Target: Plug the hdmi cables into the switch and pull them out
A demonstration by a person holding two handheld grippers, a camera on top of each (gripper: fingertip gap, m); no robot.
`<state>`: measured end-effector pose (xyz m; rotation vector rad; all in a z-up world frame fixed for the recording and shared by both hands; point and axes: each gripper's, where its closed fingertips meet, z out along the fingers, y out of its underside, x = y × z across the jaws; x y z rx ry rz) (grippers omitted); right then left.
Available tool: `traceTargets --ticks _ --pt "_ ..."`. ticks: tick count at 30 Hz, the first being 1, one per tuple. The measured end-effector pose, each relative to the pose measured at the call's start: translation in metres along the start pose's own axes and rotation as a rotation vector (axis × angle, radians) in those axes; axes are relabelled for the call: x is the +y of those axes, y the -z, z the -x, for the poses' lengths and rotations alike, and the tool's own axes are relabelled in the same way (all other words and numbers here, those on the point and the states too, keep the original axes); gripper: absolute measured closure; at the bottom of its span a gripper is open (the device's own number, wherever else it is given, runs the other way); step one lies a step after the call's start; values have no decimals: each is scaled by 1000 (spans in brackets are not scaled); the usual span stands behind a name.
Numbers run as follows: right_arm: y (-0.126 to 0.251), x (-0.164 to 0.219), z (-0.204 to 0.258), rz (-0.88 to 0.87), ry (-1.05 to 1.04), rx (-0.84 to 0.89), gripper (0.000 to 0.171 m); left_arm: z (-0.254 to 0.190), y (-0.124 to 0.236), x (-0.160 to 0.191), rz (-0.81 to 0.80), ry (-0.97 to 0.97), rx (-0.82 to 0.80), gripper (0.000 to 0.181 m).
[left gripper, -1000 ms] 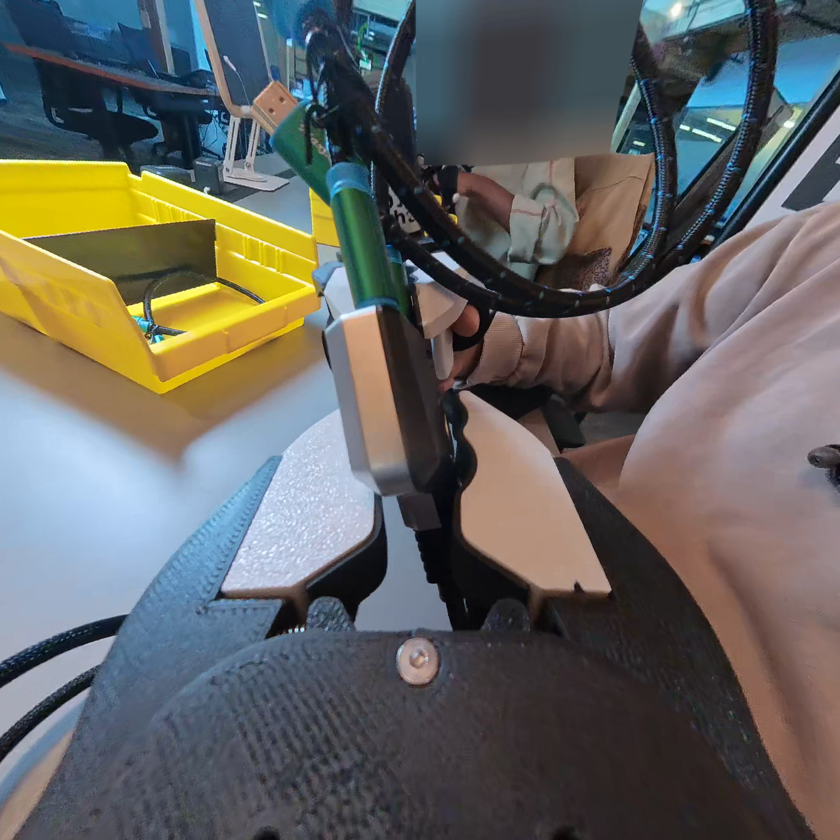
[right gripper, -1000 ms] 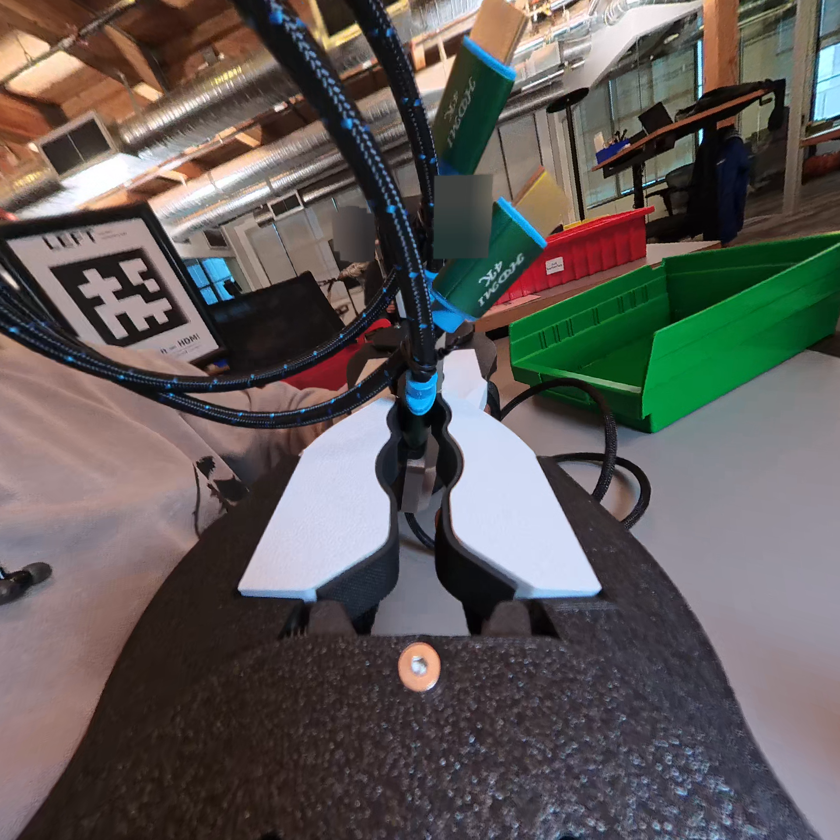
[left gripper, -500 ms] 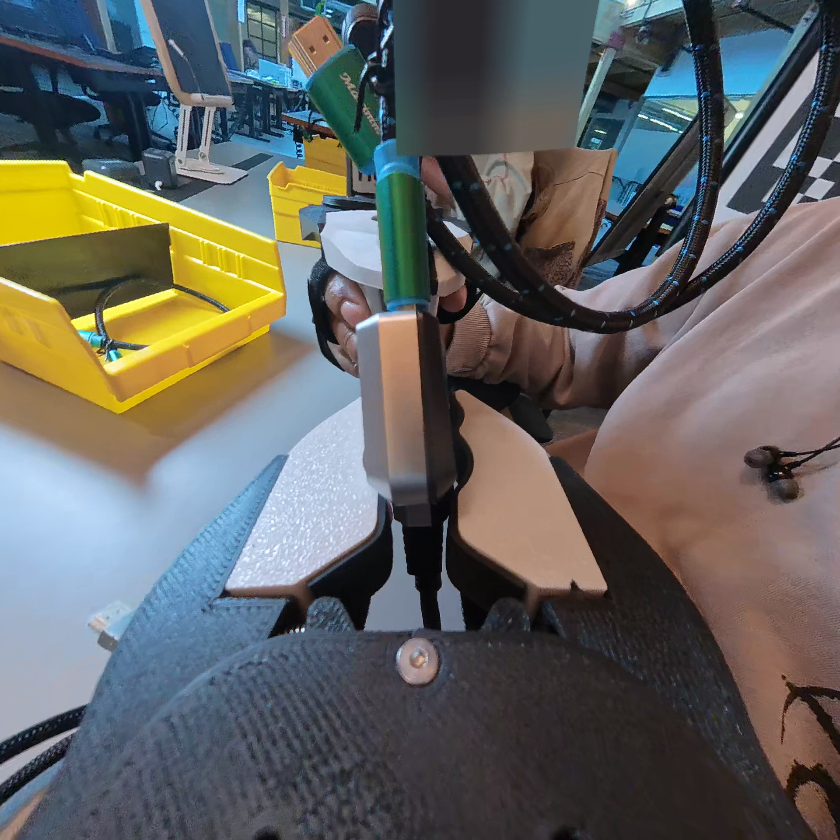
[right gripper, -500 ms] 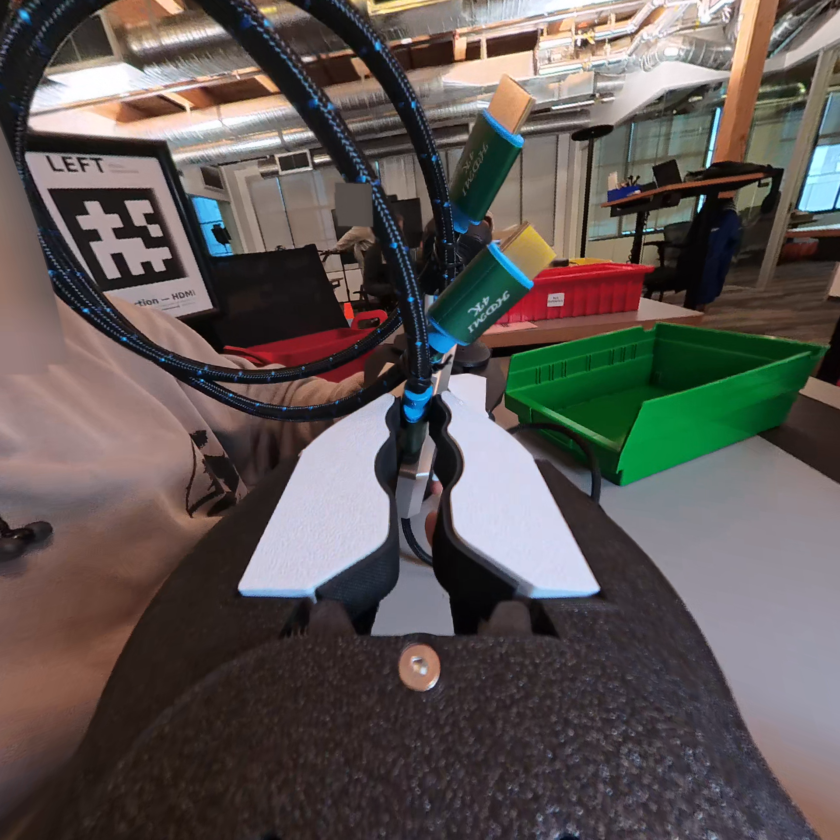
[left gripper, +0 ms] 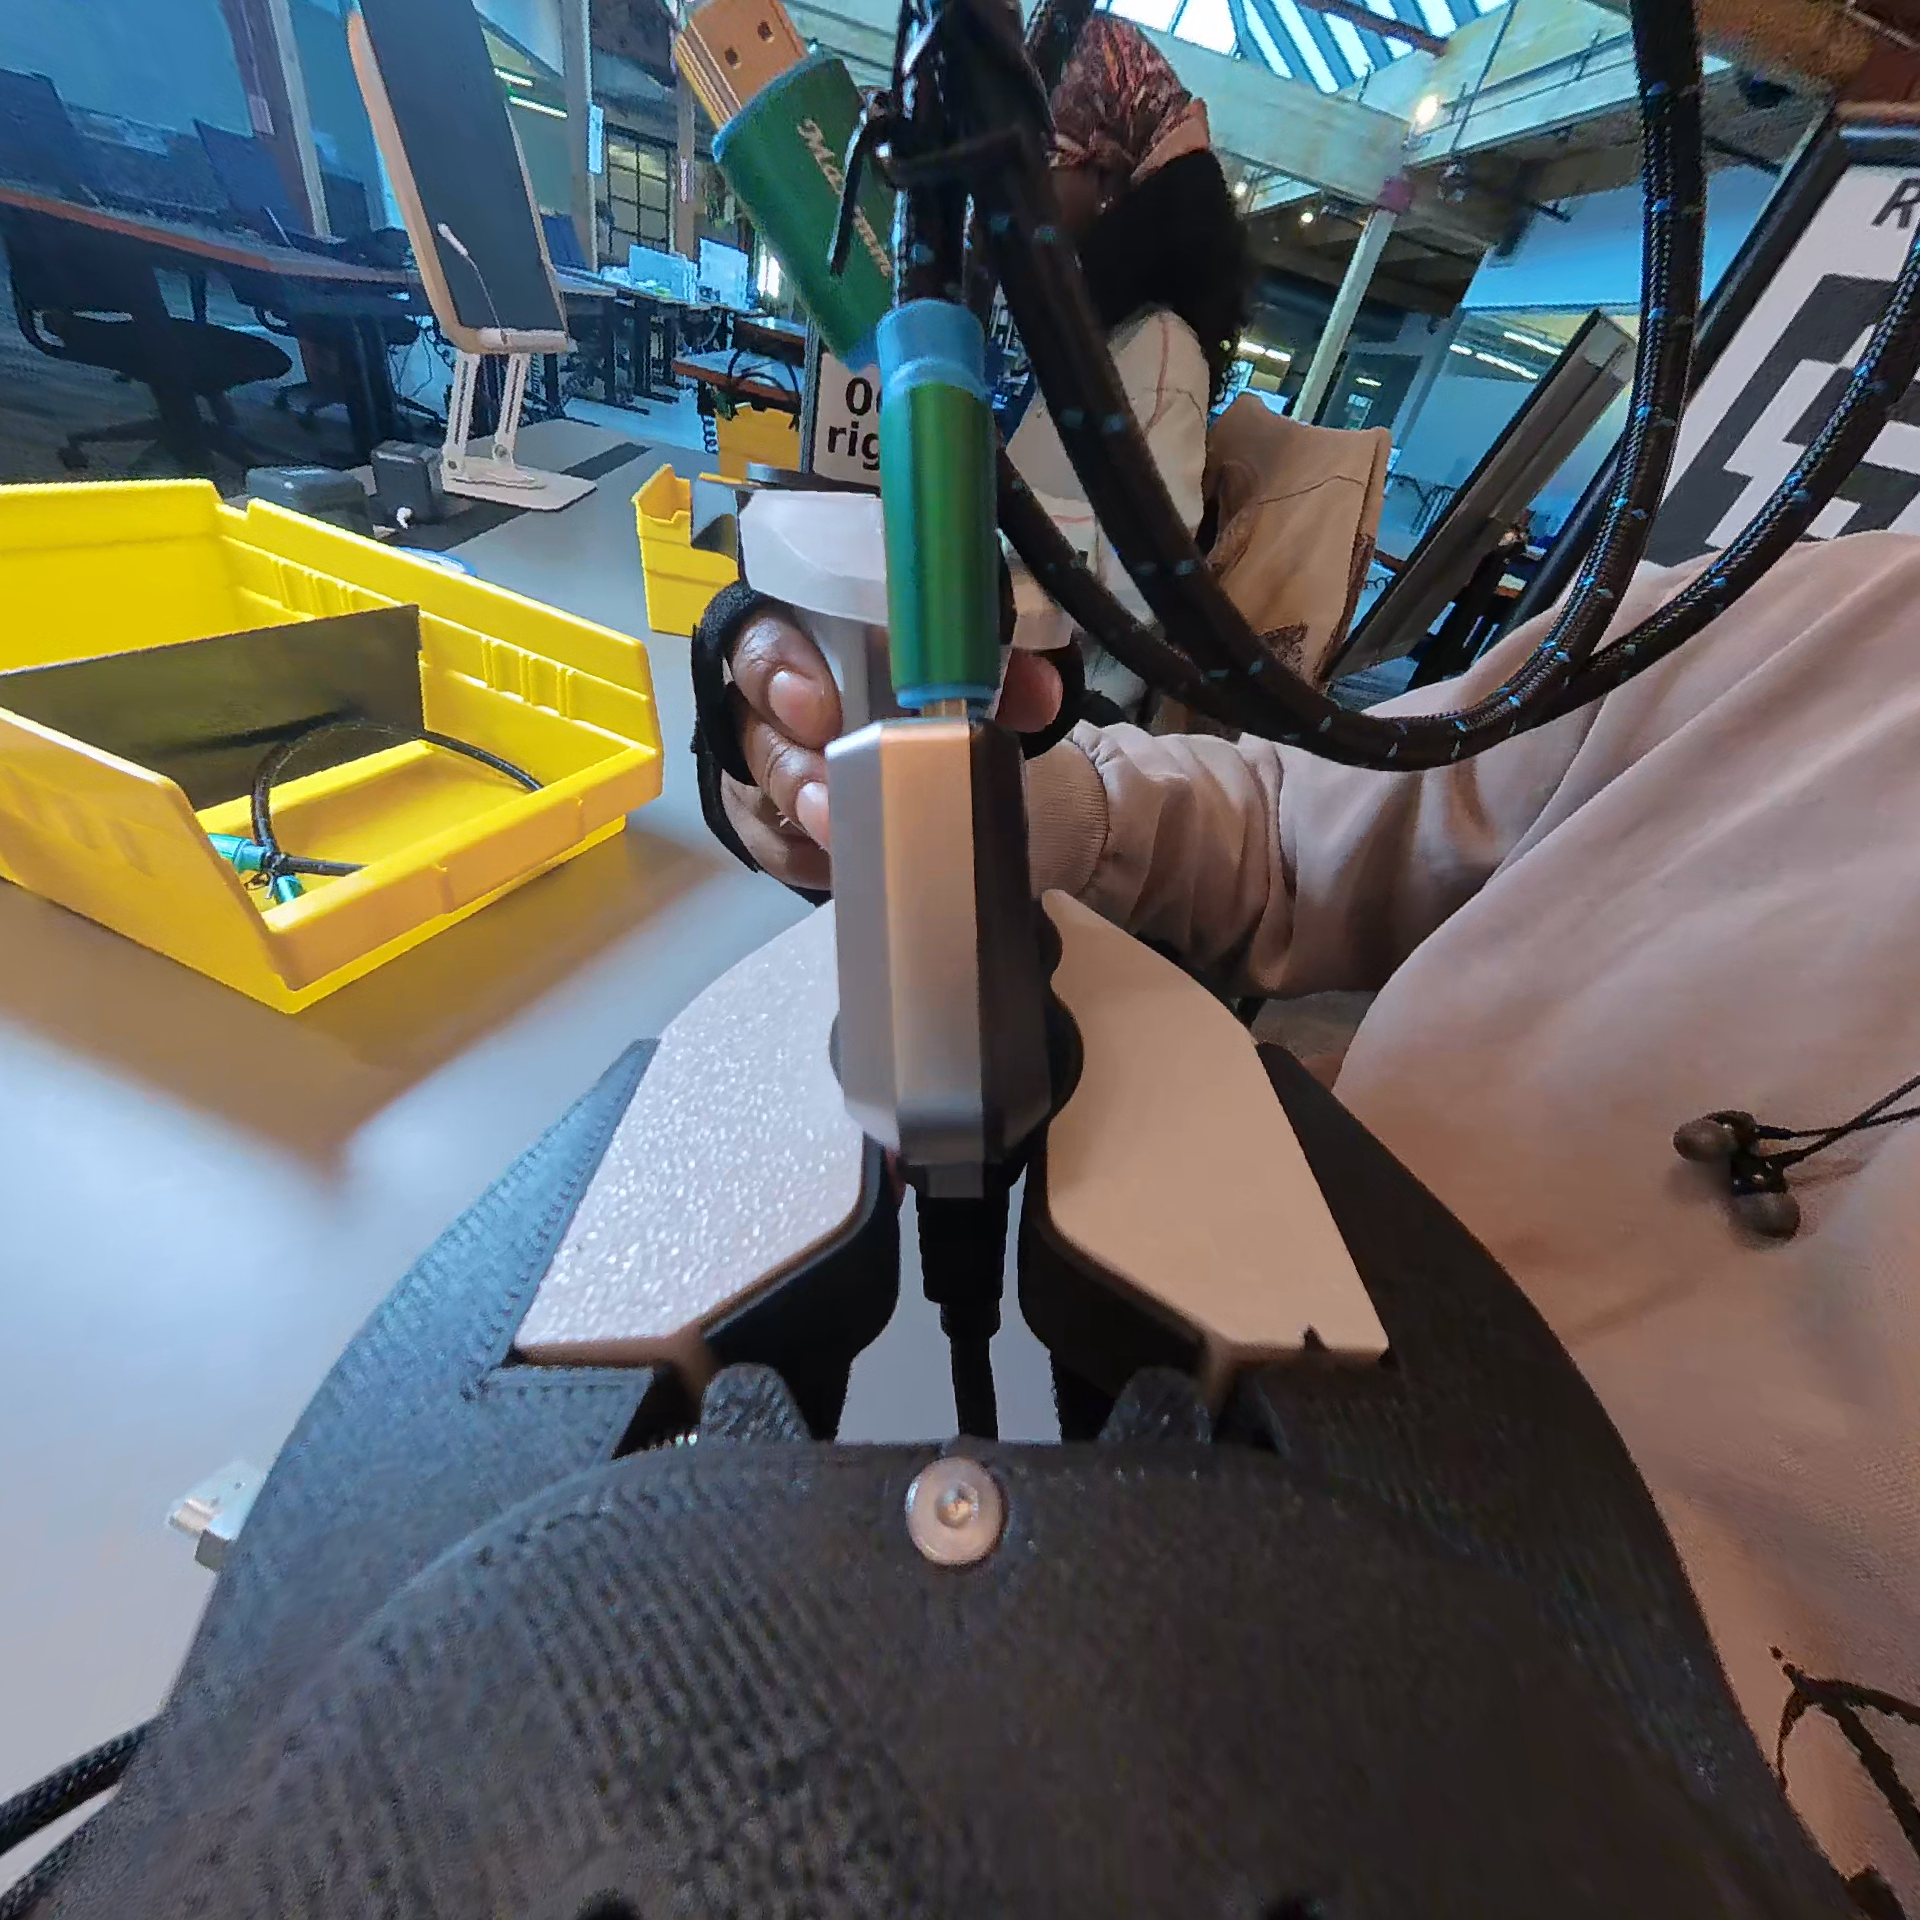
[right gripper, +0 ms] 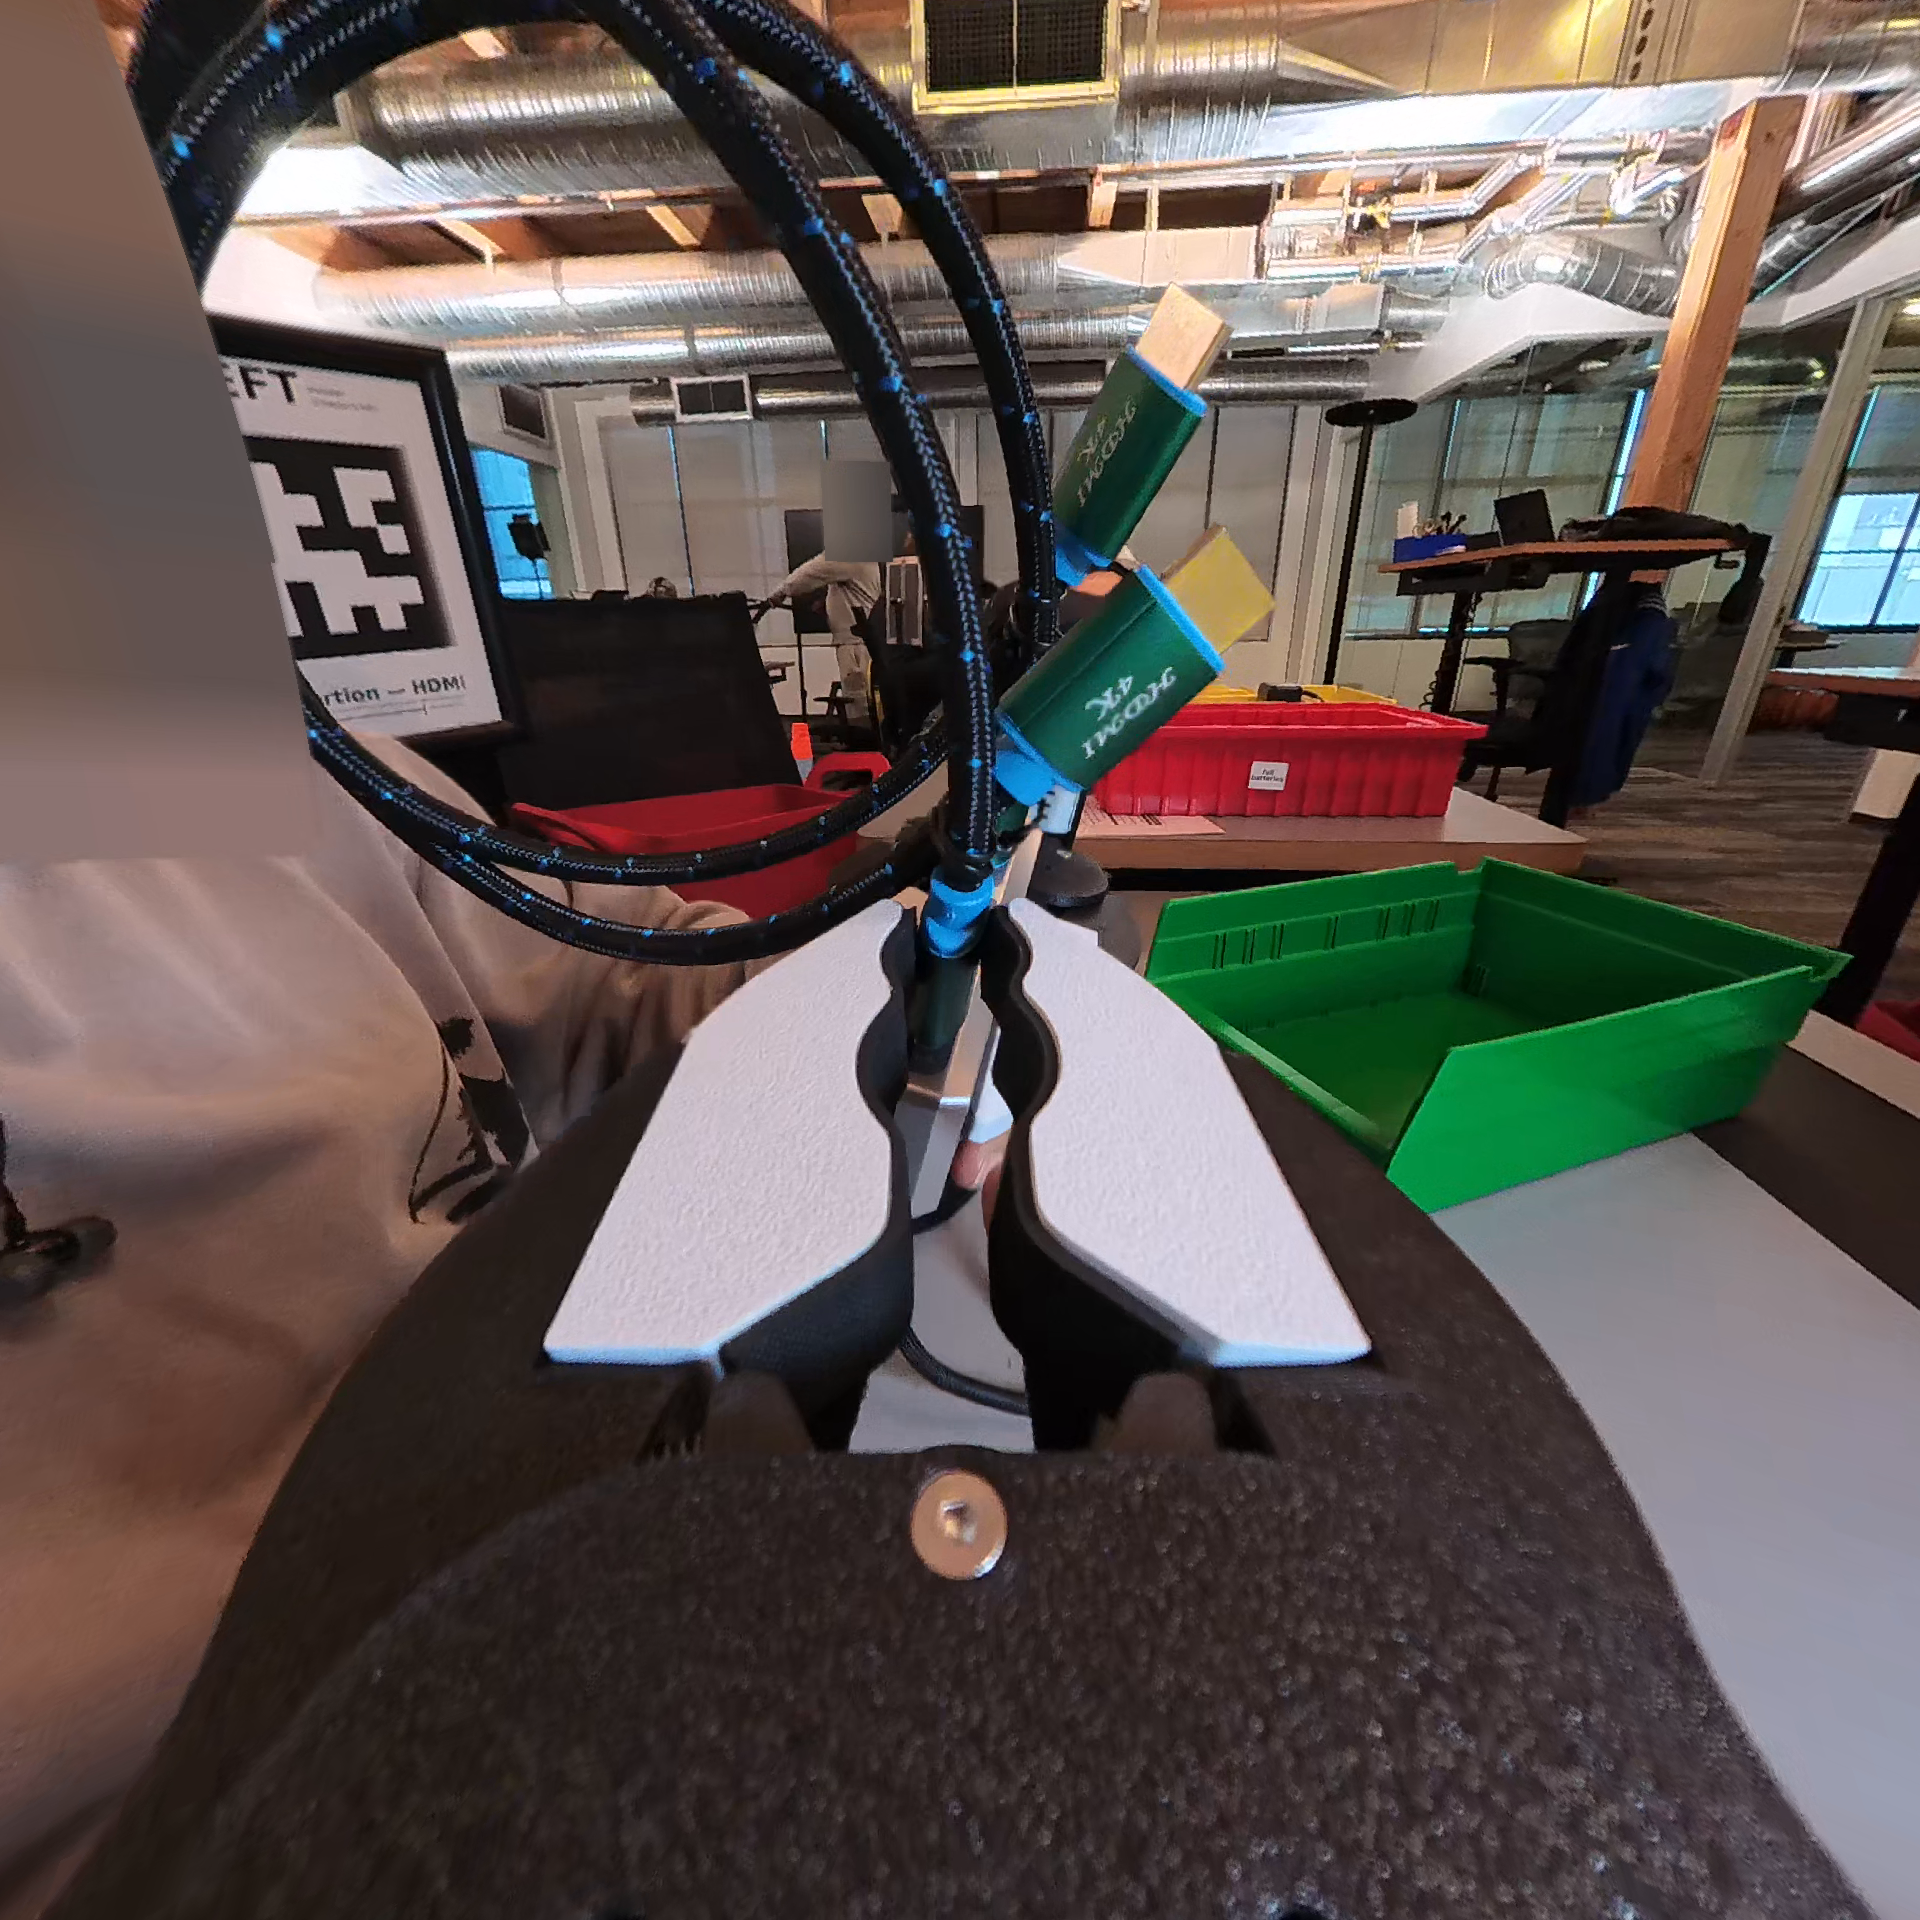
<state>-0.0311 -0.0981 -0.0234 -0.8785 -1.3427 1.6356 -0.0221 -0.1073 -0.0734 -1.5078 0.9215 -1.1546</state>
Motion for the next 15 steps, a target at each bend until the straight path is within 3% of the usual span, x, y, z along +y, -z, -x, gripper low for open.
traceTargets --ticks 1,3,4,7,9,12,15 --pt "0 -7 0 -34 -18 2 160 -1 0 -2 -8 -9 2 157" --pt "49 -83 -14 -380 -117 39 160 5 2 30 124 -54 -25 157" --pt "74 -106 -20 -393 -25 159 160 13 3 46 145 -41 -63 157" --pt "98 -108 -32 -112 211 488 159 29 8 26 42 -20 -127 157" --pt "124 -93 -66 104 303 755 159 38 10 4 -37 15 -131 157" --pt "190 -59 -127 494 314 1109 160 47 17 1 -77 31 -158 157" --pt "256 -6 -163 1027 257 1311 159 54 27 10 -109 114 -176 157"
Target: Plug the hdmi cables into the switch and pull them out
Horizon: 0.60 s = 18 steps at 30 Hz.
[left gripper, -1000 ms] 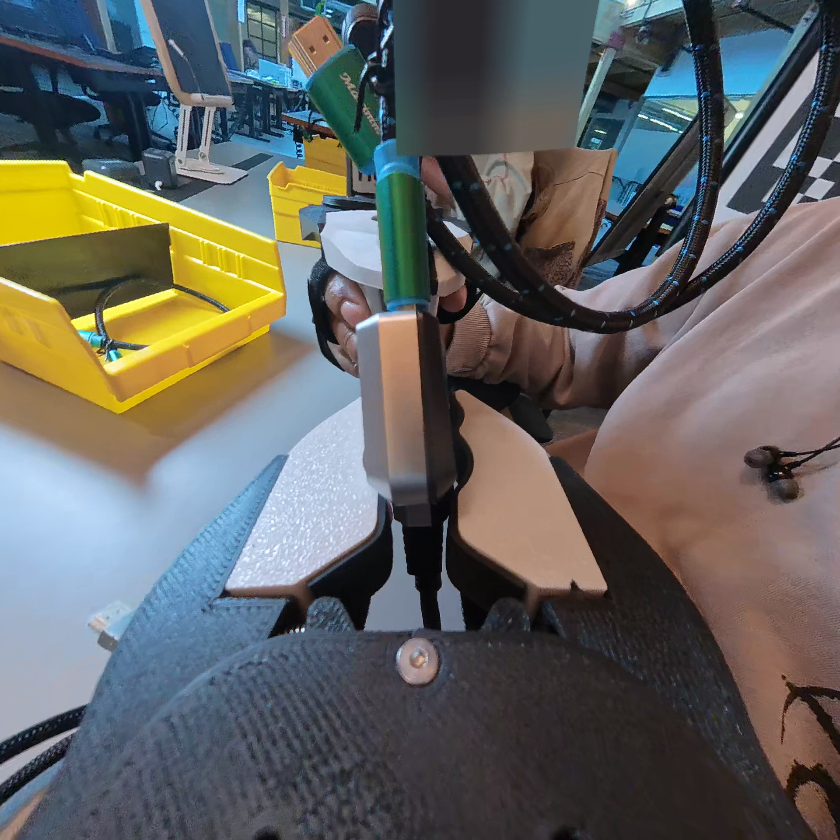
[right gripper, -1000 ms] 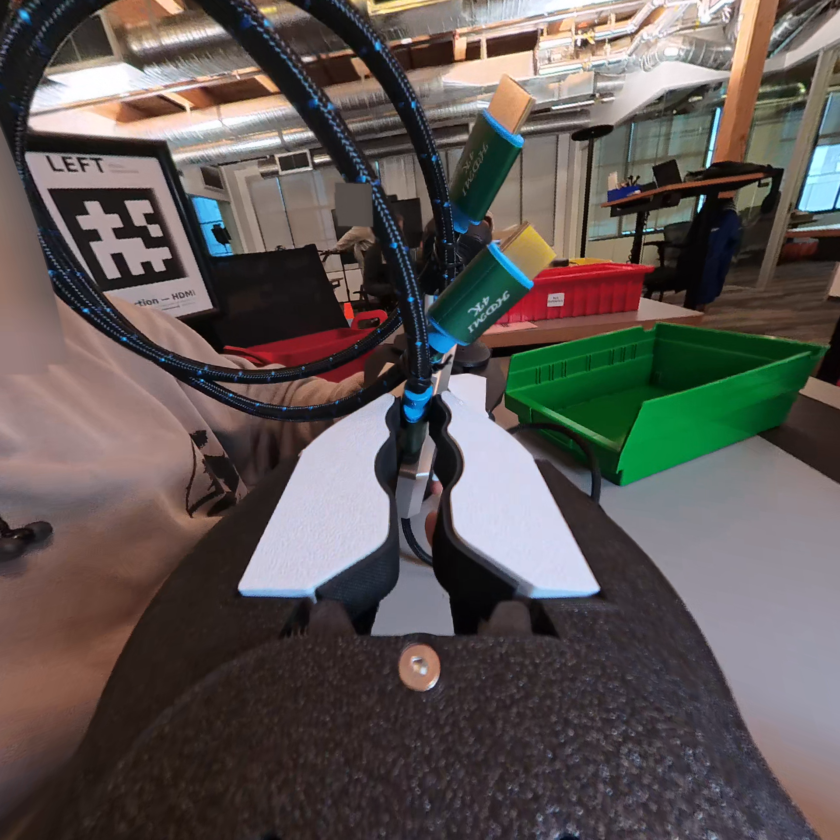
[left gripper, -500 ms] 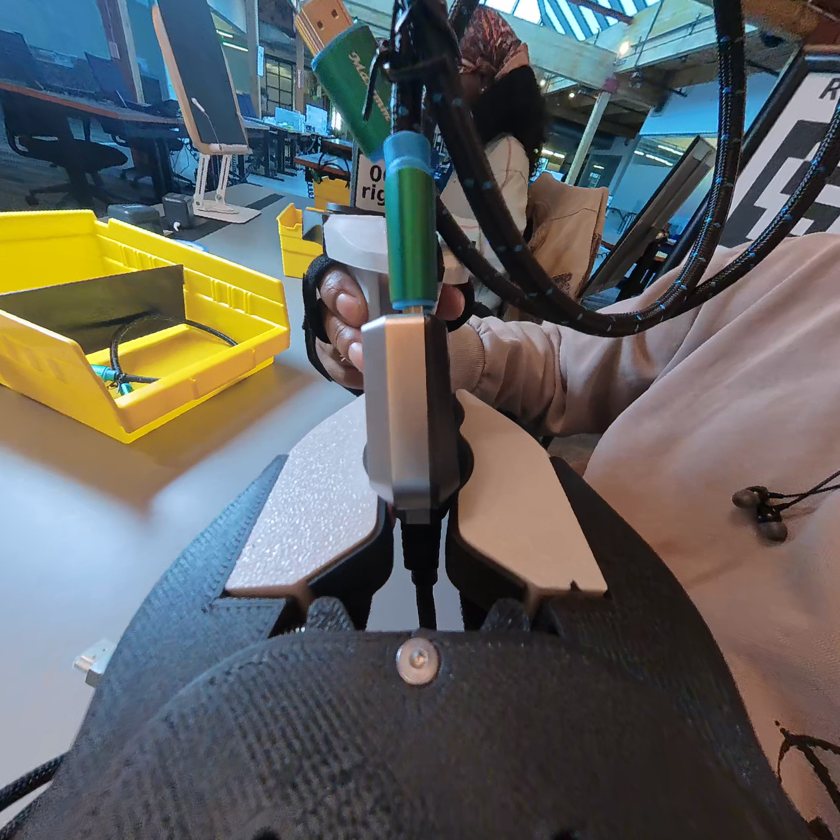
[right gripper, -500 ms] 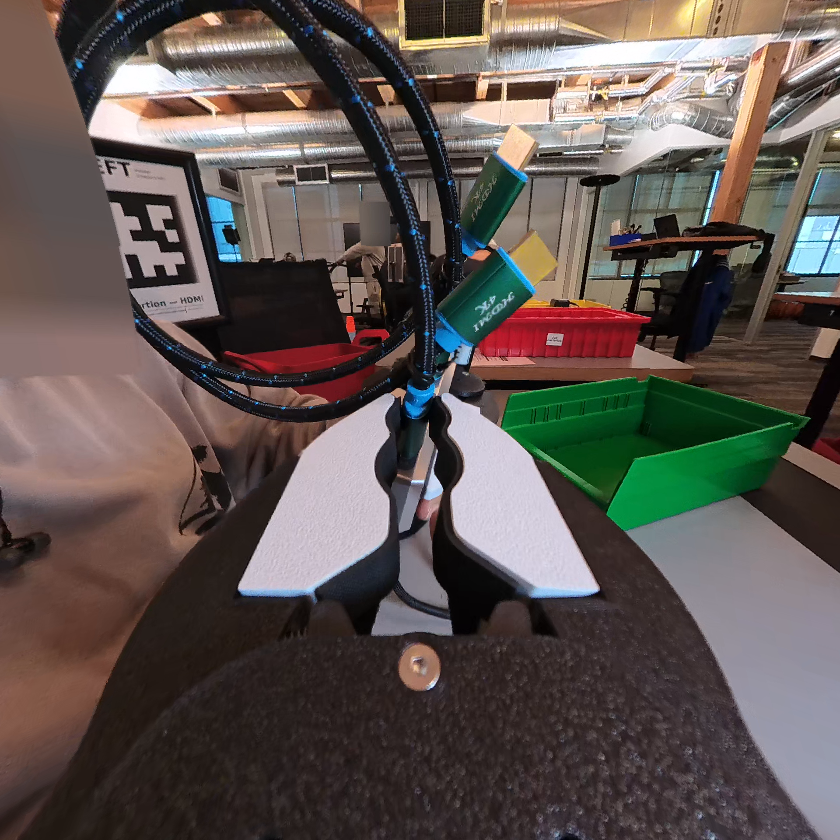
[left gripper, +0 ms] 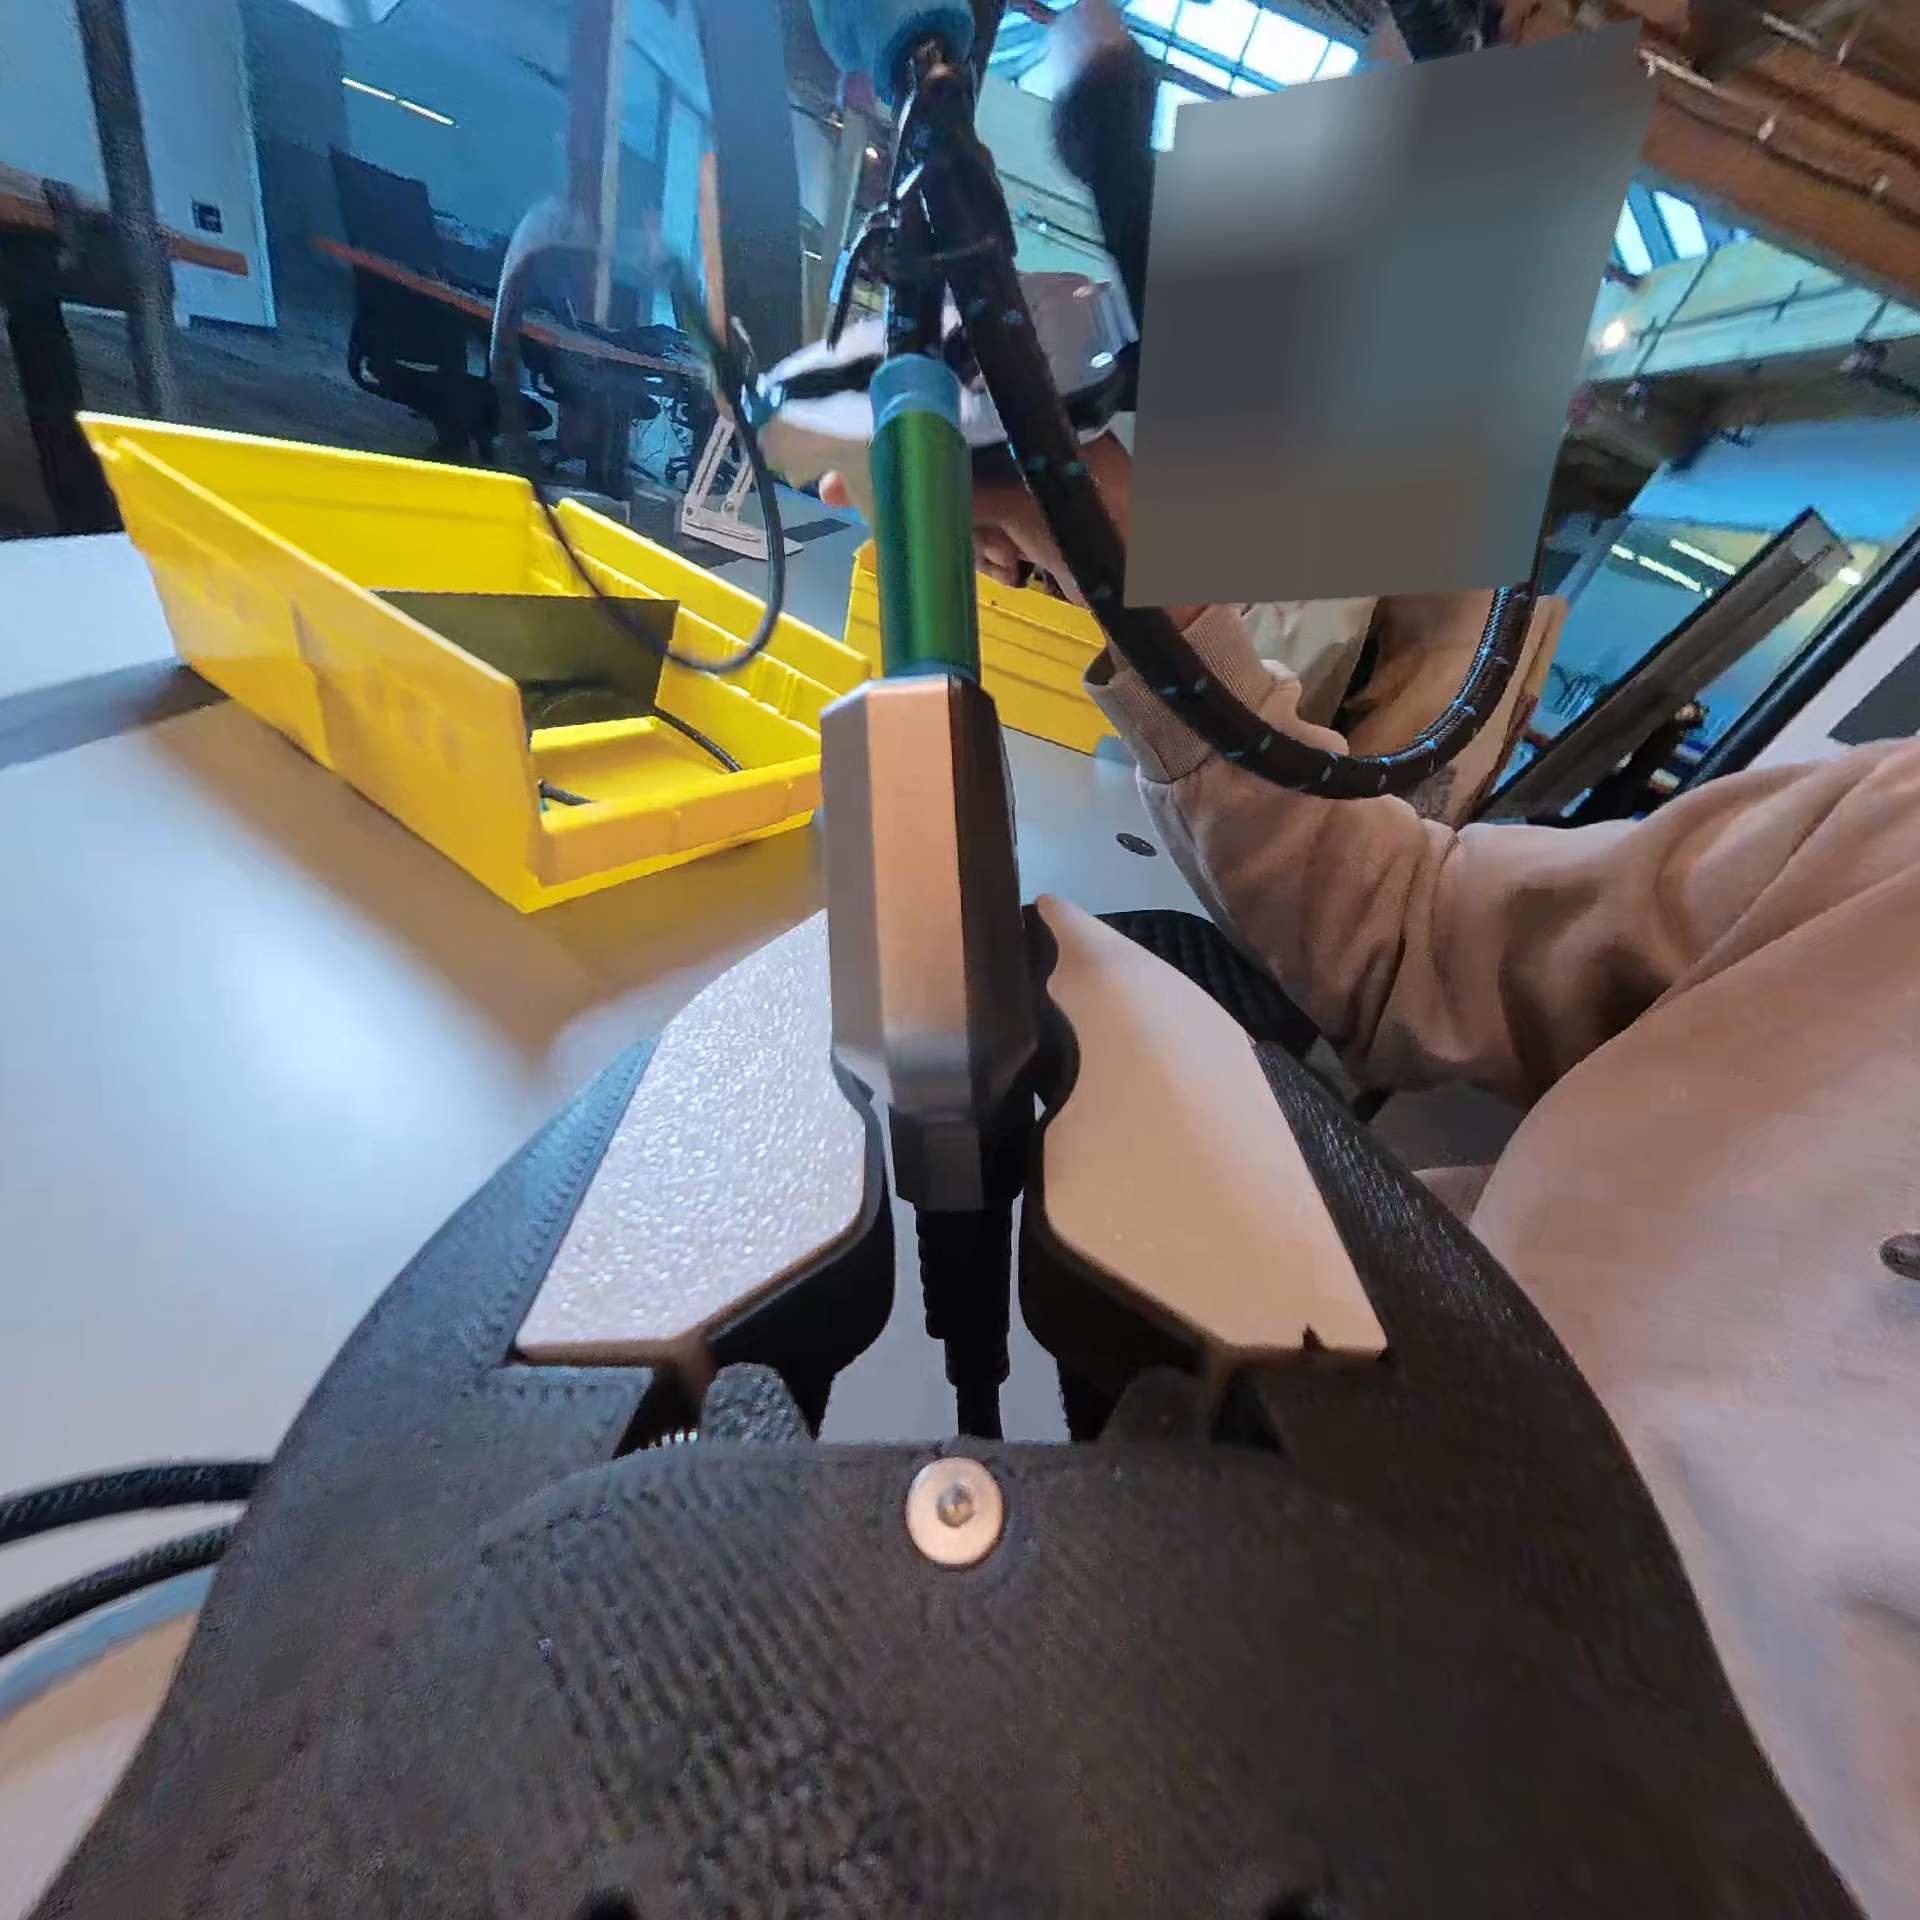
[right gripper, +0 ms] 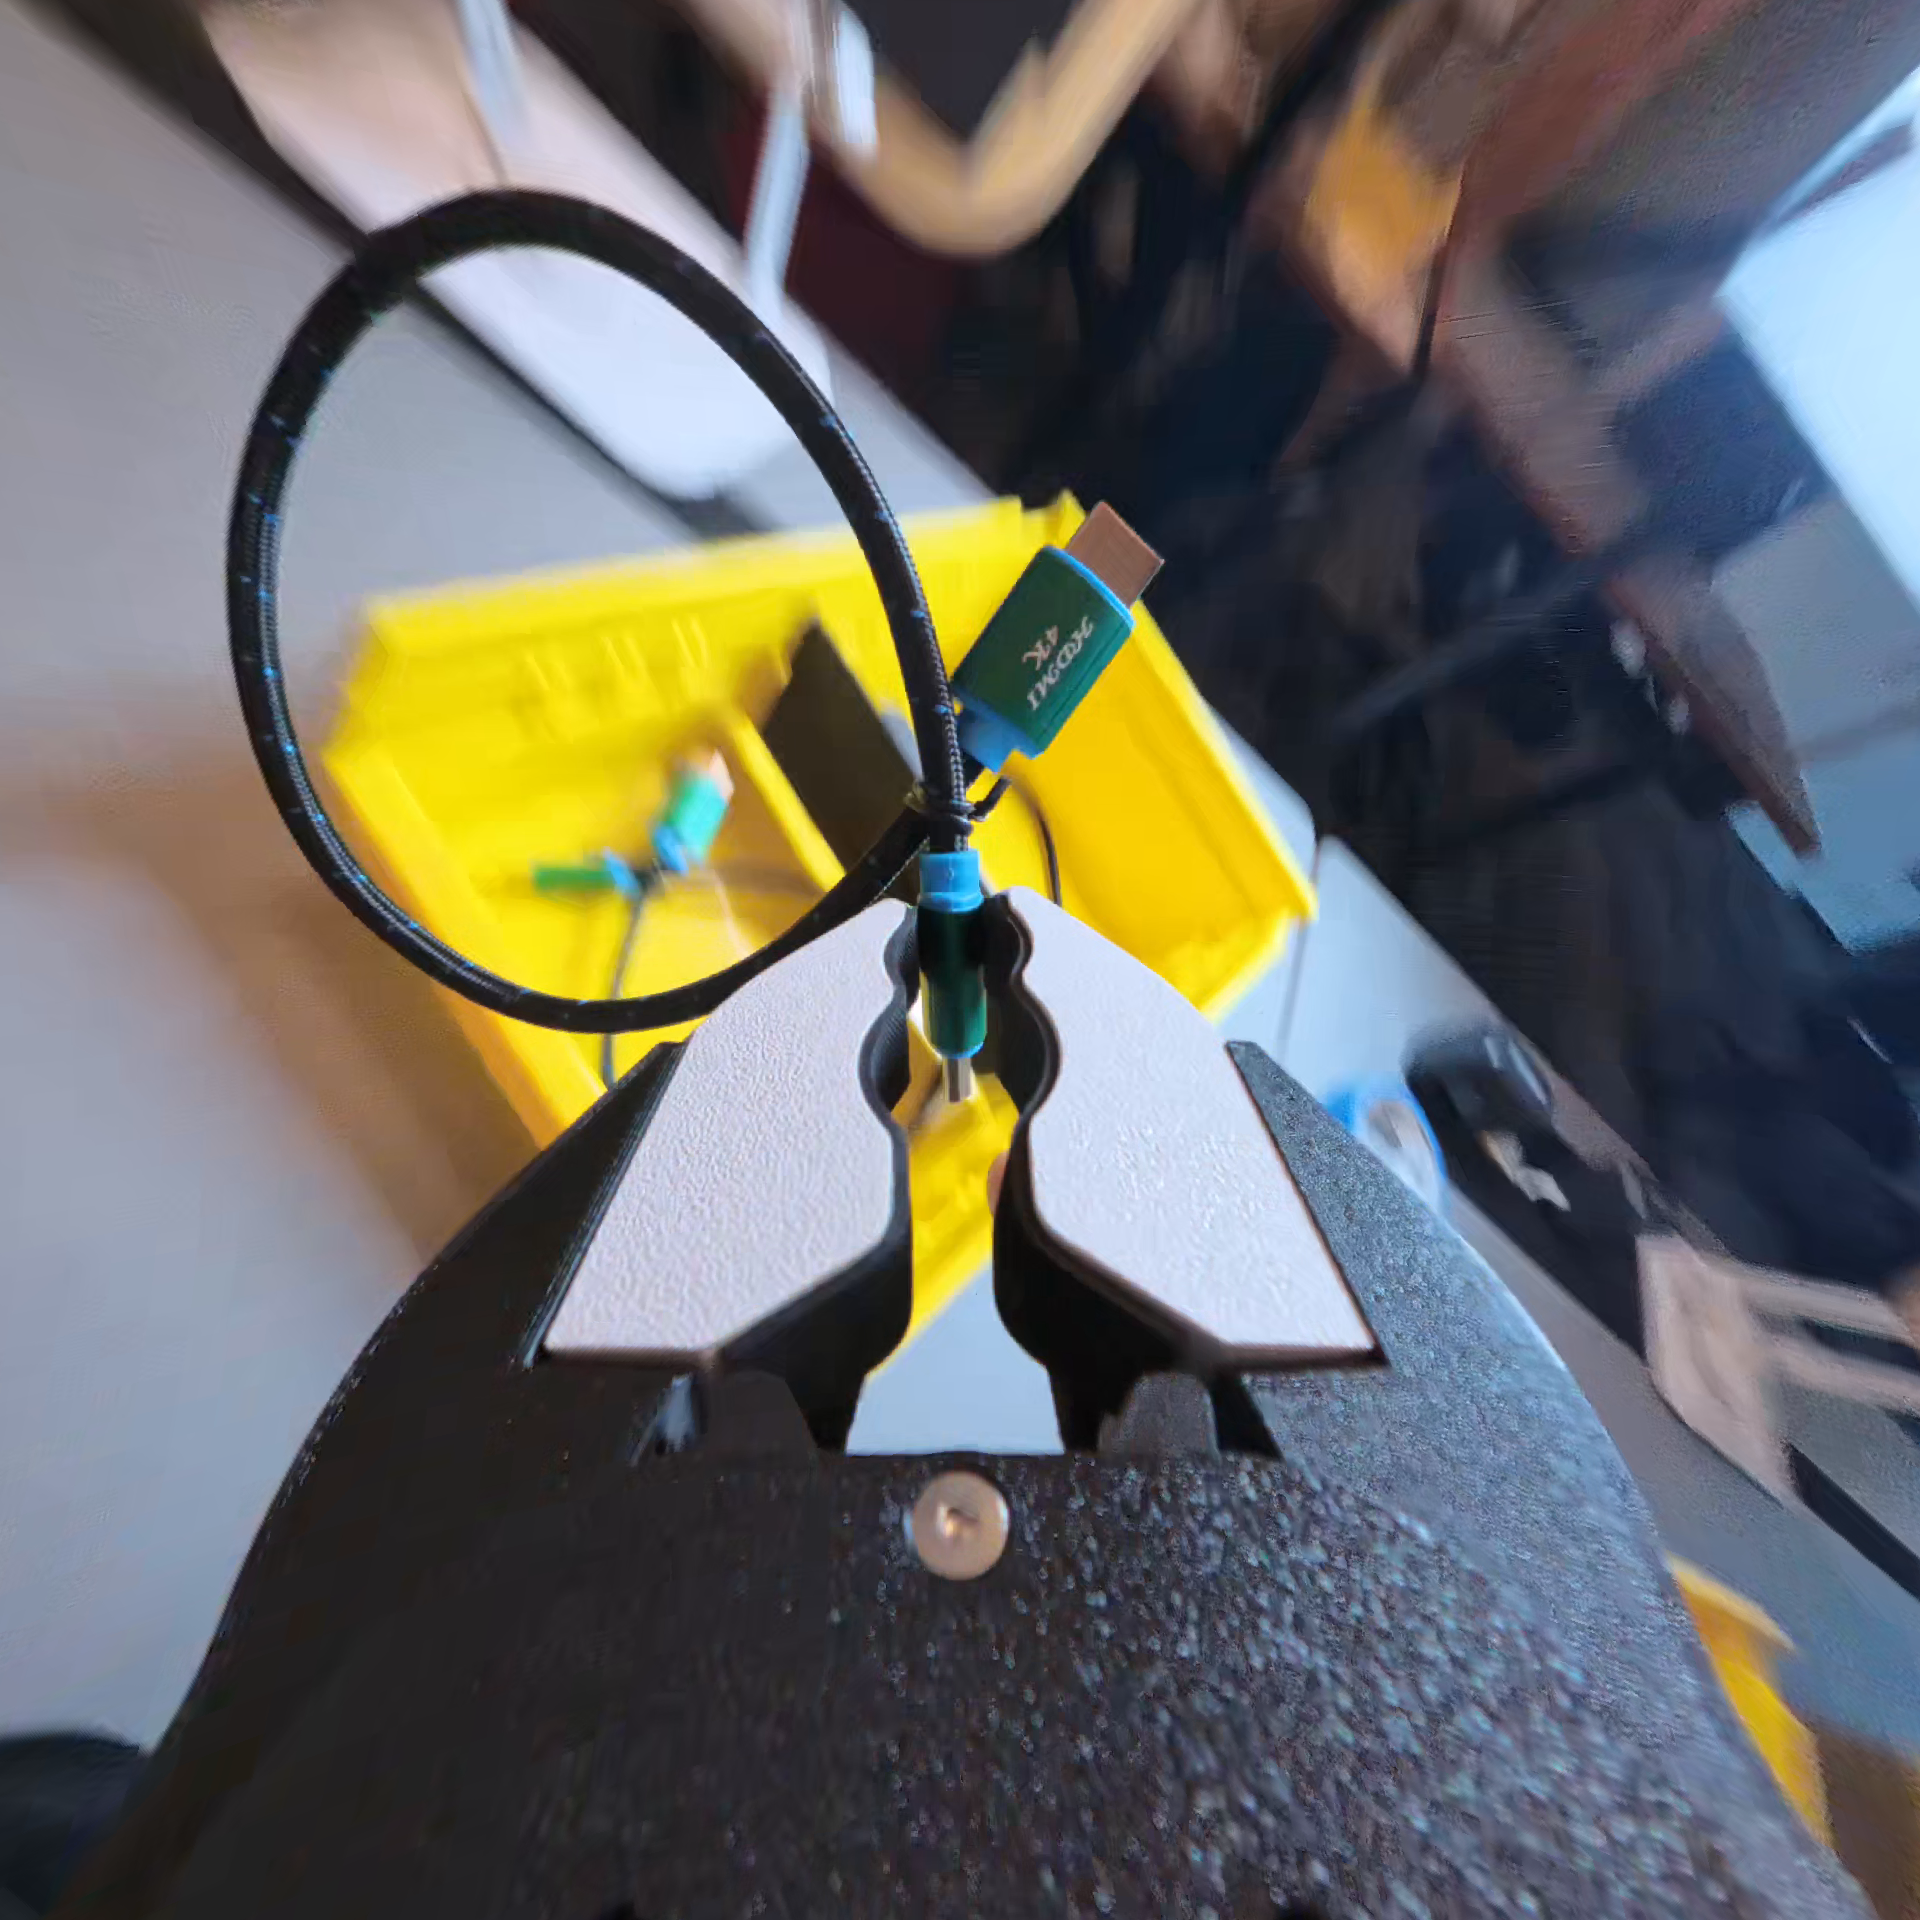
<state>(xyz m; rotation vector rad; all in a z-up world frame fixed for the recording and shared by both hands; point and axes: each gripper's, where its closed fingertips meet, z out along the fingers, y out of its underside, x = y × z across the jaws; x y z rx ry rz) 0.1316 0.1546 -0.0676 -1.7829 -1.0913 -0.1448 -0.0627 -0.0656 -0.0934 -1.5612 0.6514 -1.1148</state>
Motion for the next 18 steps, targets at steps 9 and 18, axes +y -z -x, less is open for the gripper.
traceTargets --ticks 9,18 --pt "-51 35 6 372 232 115 123 16 18 -8 -66 71 -31 156" --pt "63 -112 138 -547 -184 -809 131 14 12 0 -36 81 -16 156"
